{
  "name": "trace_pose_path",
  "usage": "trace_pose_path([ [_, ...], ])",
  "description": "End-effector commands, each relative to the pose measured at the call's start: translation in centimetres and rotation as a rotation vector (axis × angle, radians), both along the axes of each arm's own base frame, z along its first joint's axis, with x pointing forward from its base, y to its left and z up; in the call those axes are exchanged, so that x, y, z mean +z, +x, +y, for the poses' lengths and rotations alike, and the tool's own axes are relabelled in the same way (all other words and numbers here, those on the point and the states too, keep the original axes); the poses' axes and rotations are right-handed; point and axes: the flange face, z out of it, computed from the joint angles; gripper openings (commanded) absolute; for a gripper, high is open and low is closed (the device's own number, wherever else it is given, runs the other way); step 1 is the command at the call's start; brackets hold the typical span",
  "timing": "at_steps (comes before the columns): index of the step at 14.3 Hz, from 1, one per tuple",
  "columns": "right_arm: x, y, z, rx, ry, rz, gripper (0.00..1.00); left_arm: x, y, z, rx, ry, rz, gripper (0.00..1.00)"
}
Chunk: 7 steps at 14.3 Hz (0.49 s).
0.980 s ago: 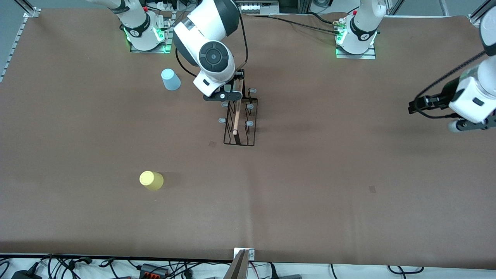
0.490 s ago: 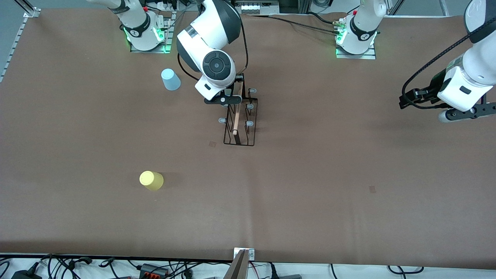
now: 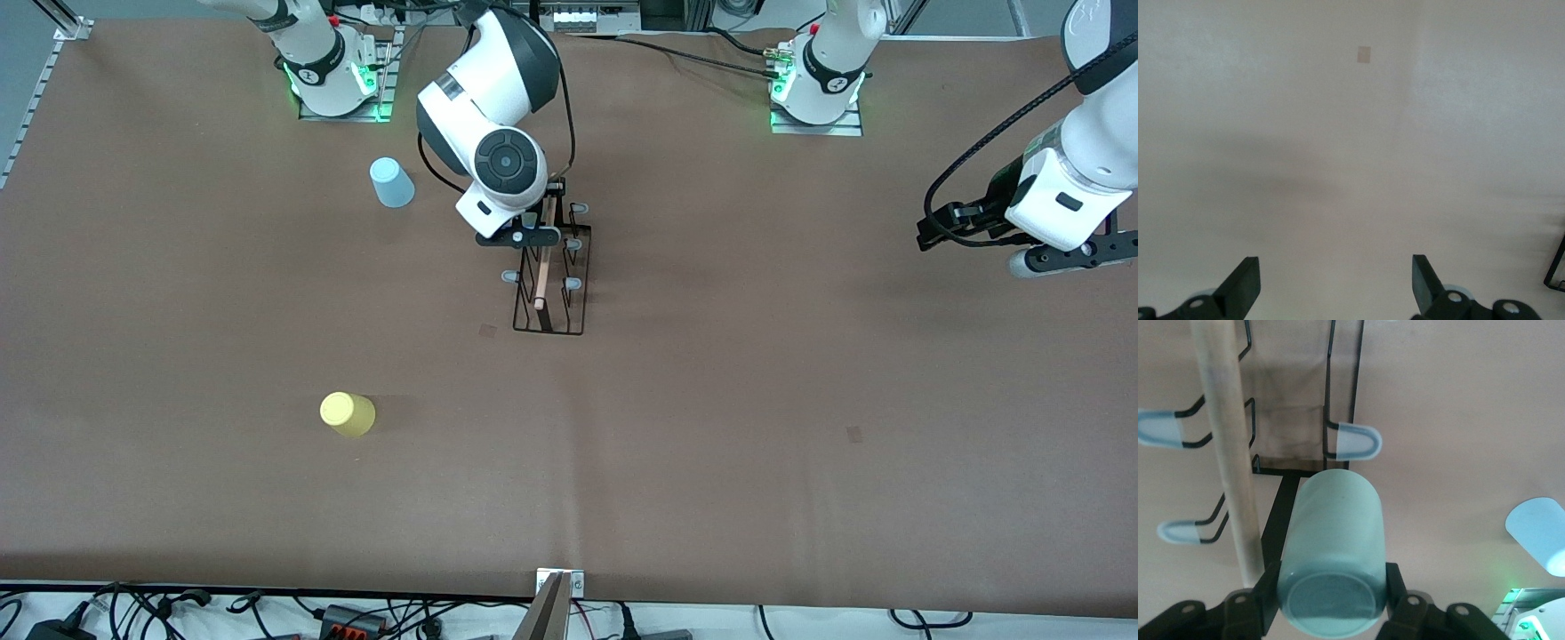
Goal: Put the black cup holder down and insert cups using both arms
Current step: 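Hang the teal cup on a rack hook with the right gripper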
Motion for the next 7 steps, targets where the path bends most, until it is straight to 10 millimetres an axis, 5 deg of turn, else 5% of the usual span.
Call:
trace_pose_path([
  [1,-1.3,-0.1,0.1,-0.011,-0.018,0.0,0.31,1.0,-0.1,-0.3,0.001,0.013,0.008,1.0],
  [2,-1.8,-0.1,-0.1,-0.011,-0.027,0.008,0.36,1.6,0.3,-0.1,0.005,0.013,-0.008,1.0],
  [3,-1.9,-0.2,-0.3,-0.013,-0.032,0.013,0.6,1.8,0.3,-0.1,0.007,0.013,-0.009,1.0],
  [4,-1.7,0.0,-0.4,-0.04,-0.04,0.013,1.0,1.9,0.3,-0.2,0.005,0.014,-0.013,1.0],
  [7,1.1,0.9,0.3,-0.197,-0.072,-0.039,1.0,2.1,0.1,-0.4,-0.007,0.016,-0.006,1.0],
])
